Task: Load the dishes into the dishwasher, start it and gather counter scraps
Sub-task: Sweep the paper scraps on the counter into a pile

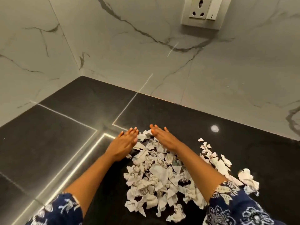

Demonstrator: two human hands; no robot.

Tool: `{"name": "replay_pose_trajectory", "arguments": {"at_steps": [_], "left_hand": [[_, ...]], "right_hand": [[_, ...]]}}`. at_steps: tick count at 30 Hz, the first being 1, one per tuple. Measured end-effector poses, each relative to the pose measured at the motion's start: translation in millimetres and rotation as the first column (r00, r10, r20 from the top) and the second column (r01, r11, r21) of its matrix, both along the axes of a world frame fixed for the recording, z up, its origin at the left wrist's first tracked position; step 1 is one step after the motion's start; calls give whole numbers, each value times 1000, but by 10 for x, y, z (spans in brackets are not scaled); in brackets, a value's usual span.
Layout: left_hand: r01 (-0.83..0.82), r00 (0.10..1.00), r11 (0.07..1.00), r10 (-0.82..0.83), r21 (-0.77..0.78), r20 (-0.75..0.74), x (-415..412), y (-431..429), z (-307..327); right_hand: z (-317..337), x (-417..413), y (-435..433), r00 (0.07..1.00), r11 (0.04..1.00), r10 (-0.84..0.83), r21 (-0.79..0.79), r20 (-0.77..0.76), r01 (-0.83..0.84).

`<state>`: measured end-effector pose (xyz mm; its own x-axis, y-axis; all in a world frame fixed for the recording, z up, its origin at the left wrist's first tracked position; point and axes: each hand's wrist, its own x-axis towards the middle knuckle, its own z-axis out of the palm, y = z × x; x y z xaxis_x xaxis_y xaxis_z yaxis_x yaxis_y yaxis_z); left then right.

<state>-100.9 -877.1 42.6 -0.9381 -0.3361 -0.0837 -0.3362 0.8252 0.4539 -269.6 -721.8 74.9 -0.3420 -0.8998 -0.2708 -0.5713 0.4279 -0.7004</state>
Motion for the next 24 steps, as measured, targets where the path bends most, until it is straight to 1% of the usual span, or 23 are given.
{"name": "replay_pose_trajectory", "arguments": {"at_steps": [2, 4, 5, 7, 9, 10, 12, 13, 14, 15, 17, 20, 24], "left_hand": [[42, 999, 999, -42, 23, -14, 33, 175, 18], [17, 996, 993, -7, 115, -86, 100, 305, 30], [-26, 989, 983, 53, 183, -141, 148, 349, 33], [-170, 946, 941, 239, 292, -220, 239, 429, 67], [-296, 905, 897, 374, 329, -204, 287, 510, 105], [-317, 904, 897, 384, 306, -188, 291, 516, 104], [-275, 938, 945, 305, 178, -168, 255, 534, 82], [-248, 951, 961, 265, 119, -159, 220, 547, 59], [-249, 954, 965, 260, 88, -153, 180, 560, 25], [-269, 949, 960, 279, 82, -148, 138, 573, 2], [-302, 941, 949, 312, 89, -134, 26, 645, -27], [-288, 951, 955, 294, 71, -99, -217, 790, -29], [-227, 970, 973, 231, 48, -78, -512, 1017, -17]], "right_hand": [[86, 67, 150, 995, 1000, -28, 13, 99, 27], [145, 47, 381, 979, 990, -133, -35, 156, 140], [166, 17, 541, 966, 971, -204, -92, 161, 220], [153, -84, 942, 914, 892, -380, -207, 140, 402], [103, -150, 1497, 828, 804, -557, -209, 60, 556], [68, -164, 1782, 780, 767, -626, -189, -10, 613], [-16, -168, 2330, 665, 687, -726, -142, -175, 713], [-70, -171, 2527, 615, 648, -754, -109, -232, 754], [-112, -175, 2640, 585, 622, -765, -73, -270, 780], [-151, -188, 2668, 578, 616, -760, -47, -297, 786], [-201, -213, 2553, 605, 649, -730, -43, -318, 760], [-213, -261, 2119, 683, 737, -652, -62, -329, 674], [-203, -198, 1574, 783, 841, -521, -47, -341, 540]]}}
